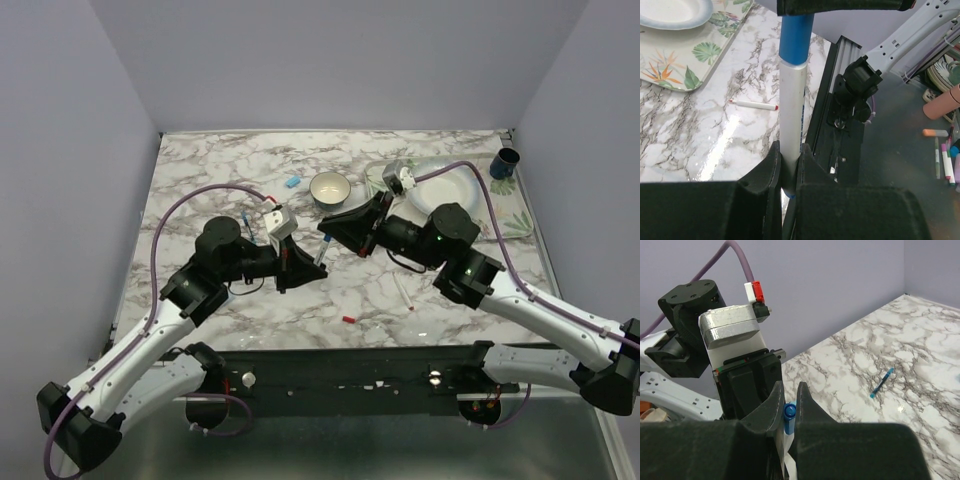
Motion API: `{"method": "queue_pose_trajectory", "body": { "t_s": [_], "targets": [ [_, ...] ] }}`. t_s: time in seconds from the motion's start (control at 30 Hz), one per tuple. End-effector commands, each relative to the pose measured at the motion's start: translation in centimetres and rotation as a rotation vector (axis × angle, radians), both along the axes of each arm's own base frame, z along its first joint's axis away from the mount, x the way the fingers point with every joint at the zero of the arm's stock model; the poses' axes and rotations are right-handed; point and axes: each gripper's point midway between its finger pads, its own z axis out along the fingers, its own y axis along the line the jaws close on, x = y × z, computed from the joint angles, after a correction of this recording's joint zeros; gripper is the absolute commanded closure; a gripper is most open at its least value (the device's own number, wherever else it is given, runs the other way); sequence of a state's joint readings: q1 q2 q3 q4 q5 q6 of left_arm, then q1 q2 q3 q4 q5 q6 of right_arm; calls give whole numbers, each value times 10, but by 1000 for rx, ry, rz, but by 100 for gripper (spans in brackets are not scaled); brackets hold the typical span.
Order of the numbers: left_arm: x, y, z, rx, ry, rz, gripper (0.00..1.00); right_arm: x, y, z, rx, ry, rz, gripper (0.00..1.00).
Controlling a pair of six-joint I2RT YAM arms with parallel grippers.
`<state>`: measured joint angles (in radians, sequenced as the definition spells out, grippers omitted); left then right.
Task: Insert the pens into the pen caps
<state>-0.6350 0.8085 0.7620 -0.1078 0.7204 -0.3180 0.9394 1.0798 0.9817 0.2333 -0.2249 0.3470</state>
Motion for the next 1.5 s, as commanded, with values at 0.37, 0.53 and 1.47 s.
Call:
{"method": "queue_pose_trajectory", "body": {
  "t_s": [0.37,0.53,1.47],
  "targets": [
    [36,-5,77,-131,-232,92,100,-71,-3,-132,-241,274,298,99],
    [42,-3,82,-111,-262,115,100,-93,-2,-142,-259,334,414,99],
    [63,6,174,-141,-402,236,100,-114,23,-171,-263,415,371,99]
  ]
}}
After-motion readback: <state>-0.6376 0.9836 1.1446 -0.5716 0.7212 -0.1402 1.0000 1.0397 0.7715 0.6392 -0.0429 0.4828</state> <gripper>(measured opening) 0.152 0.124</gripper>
